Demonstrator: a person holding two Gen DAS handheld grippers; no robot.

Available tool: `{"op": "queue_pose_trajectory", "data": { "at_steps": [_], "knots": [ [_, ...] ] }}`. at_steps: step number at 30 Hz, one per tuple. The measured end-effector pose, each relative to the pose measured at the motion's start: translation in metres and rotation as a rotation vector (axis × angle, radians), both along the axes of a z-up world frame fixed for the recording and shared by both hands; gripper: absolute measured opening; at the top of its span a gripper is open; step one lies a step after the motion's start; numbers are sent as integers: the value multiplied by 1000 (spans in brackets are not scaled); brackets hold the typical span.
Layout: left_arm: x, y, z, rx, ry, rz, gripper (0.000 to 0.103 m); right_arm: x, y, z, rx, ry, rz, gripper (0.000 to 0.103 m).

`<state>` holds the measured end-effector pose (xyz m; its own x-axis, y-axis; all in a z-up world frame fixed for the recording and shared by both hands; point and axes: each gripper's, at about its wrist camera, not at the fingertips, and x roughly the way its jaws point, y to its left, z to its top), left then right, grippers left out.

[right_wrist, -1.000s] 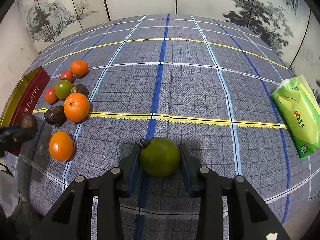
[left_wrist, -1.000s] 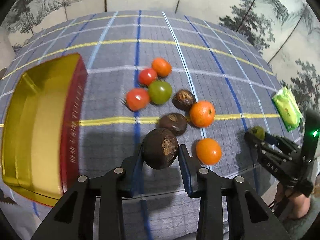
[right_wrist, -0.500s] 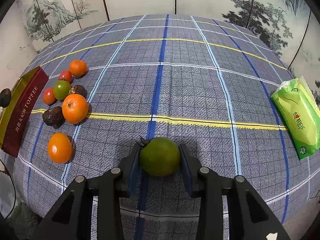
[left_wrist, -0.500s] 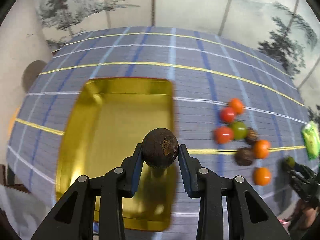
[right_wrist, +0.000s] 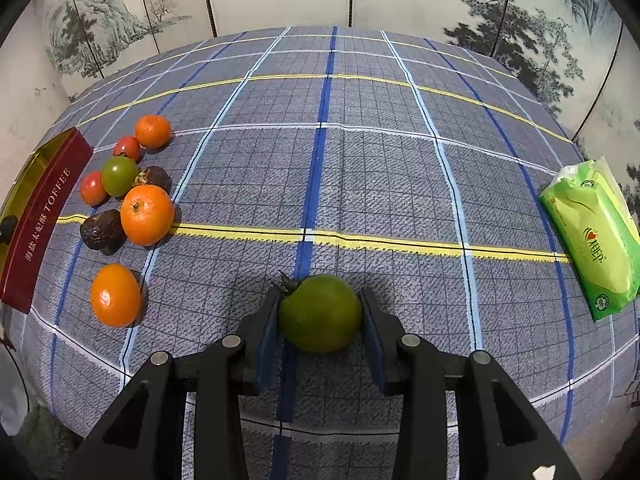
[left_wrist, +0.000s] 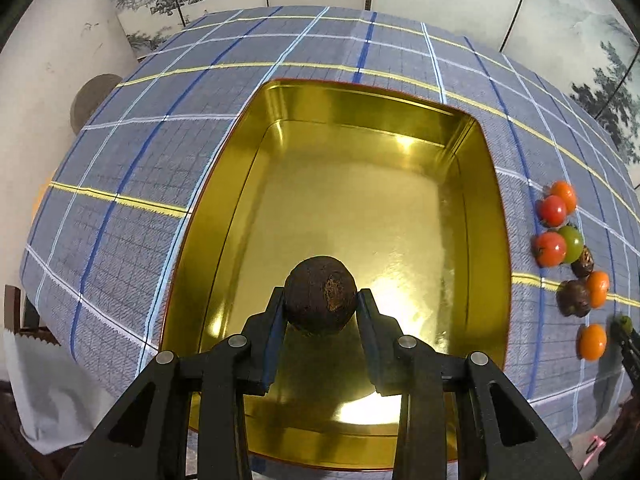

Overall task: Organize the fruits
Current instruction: 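Carry the brown fruit into the gold tin with the left tool and release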

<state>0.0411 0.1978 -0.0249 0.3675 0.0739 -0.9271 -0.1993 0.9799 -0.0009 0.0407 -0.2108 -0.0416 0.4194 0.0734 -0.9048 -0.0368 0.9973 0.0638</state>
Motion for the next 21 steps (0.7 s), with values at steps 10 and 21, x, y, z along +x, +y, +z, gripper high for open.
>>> {"op": "queue_pose_trajectory", "data": {
  "at_steps": [10,21],
  "knots": [
    [-2,9,-11,13,28,-7,36,0,2,0,-8,4,-11,37],
    [-1,10,-15,28,29,-5,37,1,1,0,-9,4,-22,35]
  ]
}}
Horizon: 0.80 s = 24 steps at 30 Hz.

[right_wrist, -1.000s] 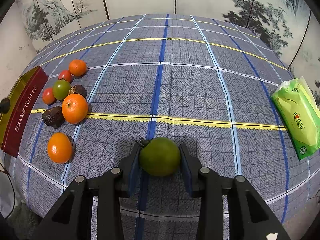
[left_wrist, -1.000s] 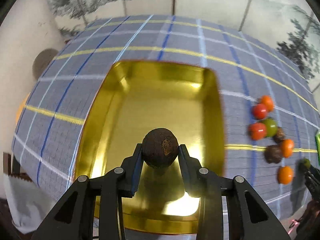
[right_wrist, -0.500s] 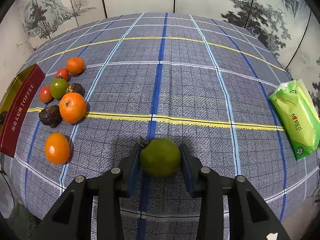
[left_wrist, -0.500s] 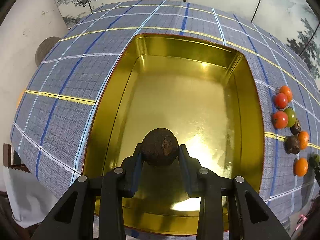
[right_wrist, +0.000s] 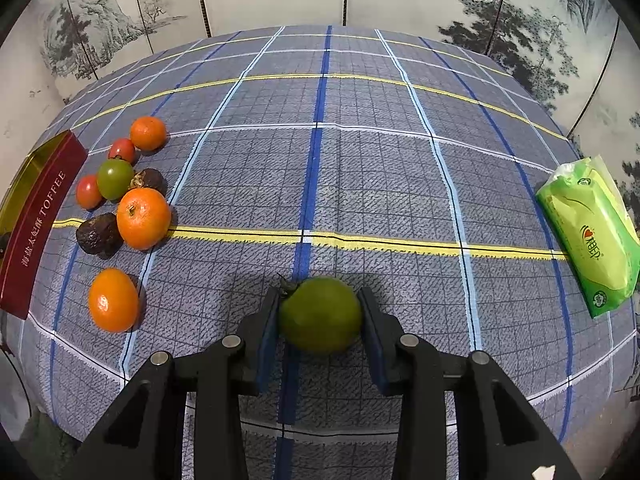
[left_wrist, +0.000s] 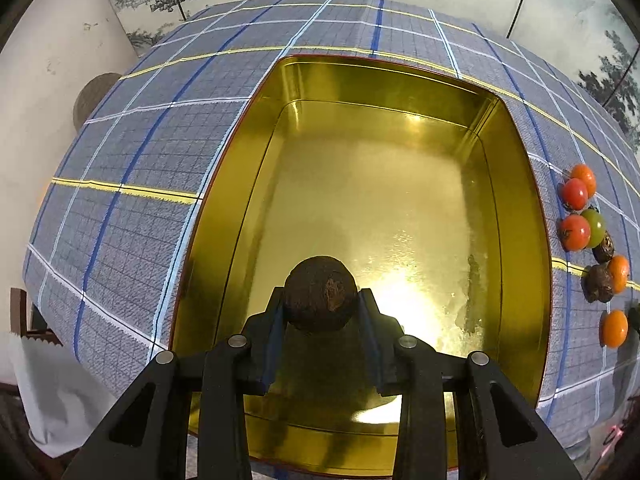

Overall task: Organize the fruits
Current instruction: 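Carry the brown fruit into the gold tin with the left tool and release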

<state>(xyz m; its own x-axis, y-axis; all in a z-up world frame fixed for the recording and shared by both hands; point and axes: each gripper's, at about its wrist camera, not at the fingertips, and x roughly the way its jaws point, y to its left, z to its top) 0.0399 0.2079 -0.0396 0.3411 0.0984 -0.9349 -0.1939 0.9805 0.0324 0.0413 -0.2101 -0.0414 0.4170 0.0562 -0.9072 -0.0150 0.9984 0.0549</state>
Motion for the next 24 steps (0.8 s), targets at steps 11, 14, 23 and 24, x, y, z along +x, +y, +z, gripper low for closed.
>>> {"op": "queue_pose_trajectory", "data": {
  "at_steps": [11,14,23,24],
  "knots": [
    [-1,3,-1,-11,-2,12,38,0,-1,5,5,-8,-12,35],
    [-2,3,0,-13,-14,14,39,2,0,14,2,-28,-11,35],
    [-8,-5,9,-8,-69,-11,51,16,31,51,19,-115,65,35],
    [-8,-6,10,-9,-74,-12,51,17,38,55,25,-123,85,35]
  ]
}}
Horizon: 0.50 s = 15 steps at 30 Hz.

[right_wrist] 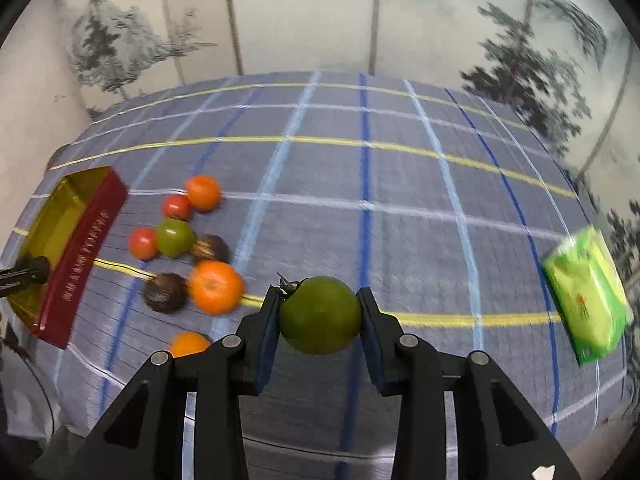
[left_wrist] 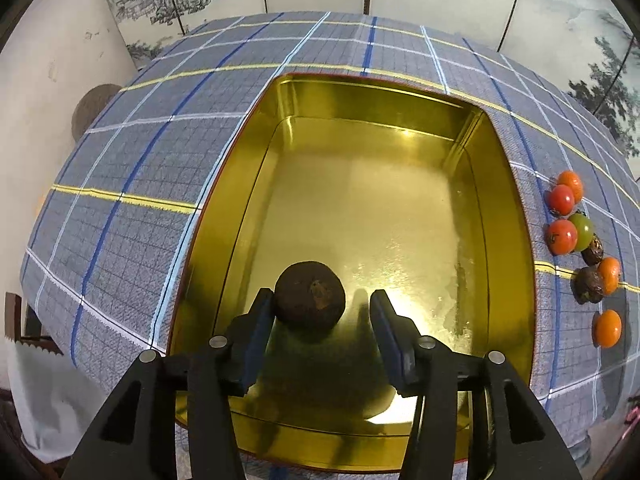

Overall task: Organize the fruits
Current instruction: 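Carry the brown fruit into the gold tin with the left tool and release, then lower the green tomato into the gold tin with the right tool and release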

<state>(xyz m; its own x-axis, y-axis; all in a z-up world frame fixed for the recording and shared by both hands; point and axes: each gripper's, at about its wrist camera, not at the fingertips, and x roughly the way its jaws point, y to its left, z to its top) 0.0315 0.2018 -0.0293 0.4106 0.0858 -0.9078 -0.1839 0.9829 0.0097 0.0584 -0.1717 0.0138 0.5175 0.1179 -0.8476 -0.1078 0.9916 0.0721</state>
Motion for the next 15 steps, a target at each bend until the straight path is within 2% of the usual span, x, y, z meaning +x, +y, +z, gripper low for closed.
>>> {"op": "queue_pose_trajectory", "data": {
  "at_steps": [8,15],
  "knots": [
    [-8,6,12,-46,-55,13,56,12,72,17,58,-28,186,35],
    [-18,18,29,-93,-117,36,59,22,155,24,78,-31,399,35]
  ]
}}
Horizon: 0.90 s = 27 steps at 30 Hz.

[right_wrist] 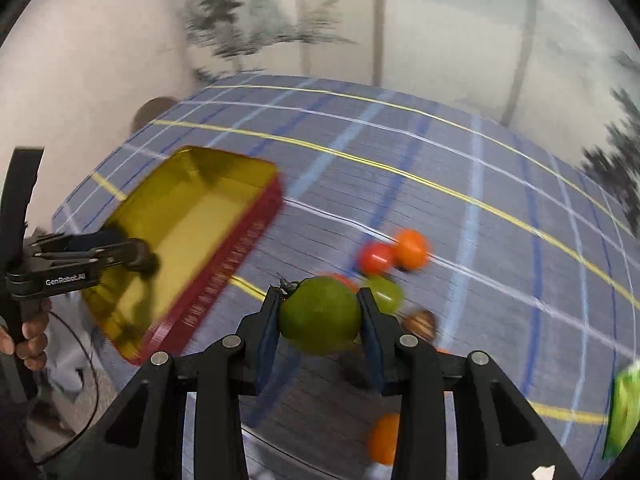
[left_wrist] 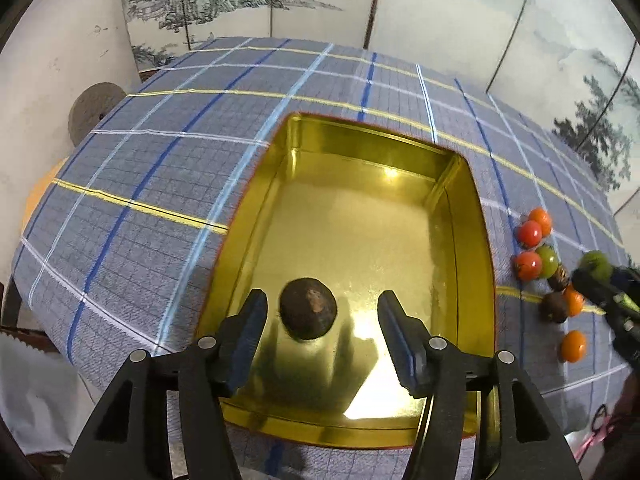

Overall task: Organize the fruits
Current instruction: 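Lower the green tomato into the gold tin with the right tool and release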

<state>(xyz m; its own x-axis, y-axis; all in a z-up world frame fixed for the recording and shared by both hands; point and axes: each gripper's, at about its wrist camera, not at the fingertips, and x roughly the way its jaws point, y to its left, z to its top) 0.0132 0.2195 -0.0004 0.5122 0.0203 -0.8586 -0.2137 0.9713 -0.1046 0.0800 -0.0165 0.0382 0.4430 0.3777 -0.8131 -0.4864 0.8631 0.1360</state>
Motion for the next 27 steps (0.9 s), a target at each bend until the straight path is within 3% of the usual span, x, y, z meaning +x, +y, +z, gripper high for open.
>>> {"op": "queue_pose_trajectory", "data": {
  "at_steps": [6,11,18,27],
  "knots": [
    [-13,27,16,0,-53,70,62,-4,66,4,23,-2,171,35],
    [-24,58,17,13,-39,174,64,-4,112,-8,25,52,272,35],
    [-42,84,5,44,3,258,64,-6,154,-30,-42,102,336,35],
    [-47,88,-2,36,18,267,64,-8,170,-46,-99,133,365,36]
  ]
}}
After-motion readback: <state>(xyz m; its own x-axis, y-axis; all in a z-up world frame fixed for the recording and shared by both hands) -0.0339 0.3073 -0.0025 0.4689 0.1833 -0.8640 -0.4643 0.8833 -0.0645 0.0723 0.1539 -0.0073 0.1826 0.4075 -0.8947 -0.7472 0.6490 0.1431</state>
